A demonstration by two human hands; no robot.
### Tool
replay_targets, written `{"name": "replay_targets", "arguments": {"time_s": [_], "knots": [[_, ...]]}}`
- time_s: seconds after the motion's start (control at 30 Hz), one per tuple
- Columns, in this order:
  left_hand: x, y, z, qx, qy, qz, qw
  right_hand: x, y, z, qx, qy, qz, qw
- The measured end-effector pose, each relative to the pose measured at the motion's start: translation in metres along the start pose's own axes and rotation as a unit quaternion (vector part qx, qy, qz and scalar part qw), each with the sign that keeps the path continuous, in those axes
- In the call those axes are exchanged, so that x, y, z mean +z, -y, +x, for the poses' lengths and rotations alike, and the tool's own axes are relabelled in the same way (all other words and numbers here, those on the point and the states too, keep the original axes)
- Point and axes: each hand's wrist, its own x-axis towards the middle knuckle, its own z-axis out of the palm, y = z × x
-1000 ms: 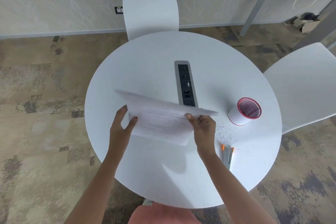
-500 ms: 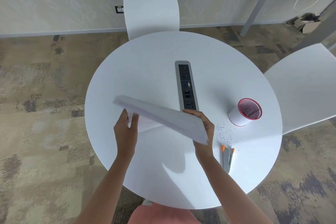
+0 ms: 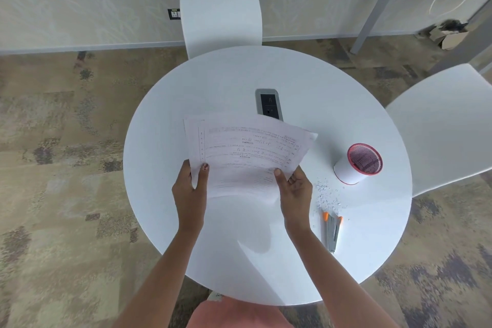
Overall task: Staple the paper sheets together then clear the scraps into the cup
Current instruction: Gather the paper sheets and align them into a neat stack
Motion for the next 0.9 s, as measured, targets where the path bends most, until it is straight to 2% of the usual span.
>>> {"name": "replay_targets", "arguments": {"time_s": [0.1,0.23,0.4,0.57,0.73,0.9], "knots": [[-0.002,0.007,-0.001,-0.042,0.007,-0.044,0.998,-0.002,-0.008,-0.002,0.014,0.01,-0.031,0.999],[-0.002,0.002,-0.005,-0.029,0.015,-0.045,0.998,-0.002,-0.006,-0.003,0.009,0.009,-0.037,0.999],[-0.004,0.009,-0.007,-0.071,0.02,-0.043,0.996,-0.002,-0.014,-0.006,0.022,0.002,-0.053,0.998],[-0.004,0.018,-0.012,-0.066,0.033,-0.023,0.997,-0.006,-0.022,-0.008,0.04,0.002,-0.061,0.997],[-0.004,0.021,-0.008,-0.051,0.038,0.004,0.998,-0.009,-0.017,-0.008,0.018,0.001,-0.078,0.997],[-0.008,0.029,-0.003,-0.079,0.03,-0.01,0.996,-0.015,-0.008,-0.004,-0.031,-0.023,-0.104,0.994]]}}
